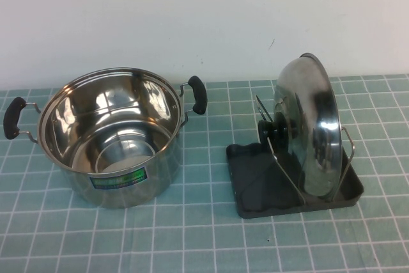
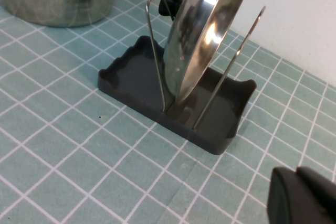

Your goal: Put pot lid on rack

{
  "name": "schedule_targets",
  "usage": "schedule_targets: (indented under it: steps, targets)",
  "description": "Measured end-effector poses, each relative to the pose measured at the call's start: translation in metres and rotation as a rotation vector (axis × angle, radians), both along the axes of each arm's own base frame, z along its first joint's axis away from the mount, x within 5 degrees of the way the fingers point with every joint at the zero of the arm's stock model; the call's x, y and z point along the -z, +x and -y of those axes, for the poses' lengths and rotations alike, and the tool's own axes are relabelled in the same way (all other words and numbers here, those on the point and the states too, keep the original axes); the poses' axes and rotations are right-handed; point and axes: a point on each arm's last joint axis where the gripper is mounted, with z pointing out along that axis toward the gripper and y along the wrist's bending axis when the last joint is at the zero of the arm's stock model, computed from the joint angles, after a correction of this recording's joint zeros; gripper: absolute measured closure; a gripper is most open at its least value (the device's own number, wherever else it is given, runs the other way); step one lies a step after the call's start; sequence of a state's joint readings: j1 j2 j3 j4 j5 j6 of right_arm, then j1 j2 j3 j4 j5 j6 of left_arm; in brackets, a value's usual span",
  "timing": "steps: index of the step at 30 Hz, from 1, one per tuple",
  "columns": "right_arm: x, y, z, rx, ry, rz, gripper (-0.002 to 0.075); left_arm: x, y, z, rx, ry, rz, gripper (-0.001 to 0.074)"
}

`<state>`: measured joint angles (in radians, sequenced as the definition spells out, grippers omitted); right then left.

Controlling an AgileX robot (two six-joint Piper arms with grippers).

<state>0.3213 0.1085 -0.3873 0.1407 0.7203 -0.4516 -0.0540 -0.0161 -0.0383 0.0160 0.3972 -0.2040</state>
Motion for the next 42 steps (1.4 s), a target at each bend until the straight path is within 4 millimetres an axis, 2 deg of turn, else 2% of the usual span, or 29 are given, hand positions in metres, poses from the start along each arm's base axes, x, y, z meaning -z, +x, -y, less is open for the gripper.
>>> schedule_targets:
  steps: [2, 17, 42]
  targets:
    - [0.0, -0.0001, 0.0, 0.0, 0.0, 0.001, 0.0727, 0.0121, 0.0014, -0.0001, -0.014, -0.034, -0.028, 0.0736]
    - [0.0001, -0.0002, 0.0, -0.001, -0.002, 0.0, 0.0727, 0.0107, 0.0026, 0.001, 0.024, 0.053, 0.012, 0.0736]
    - [0.0001, -0.0002, 0.0, -0.001, -0.001, -0.001, 0.0727, 0.0111, 0.0027, 0.0011, 0.023, 0.05, 0.012, 0.0736]
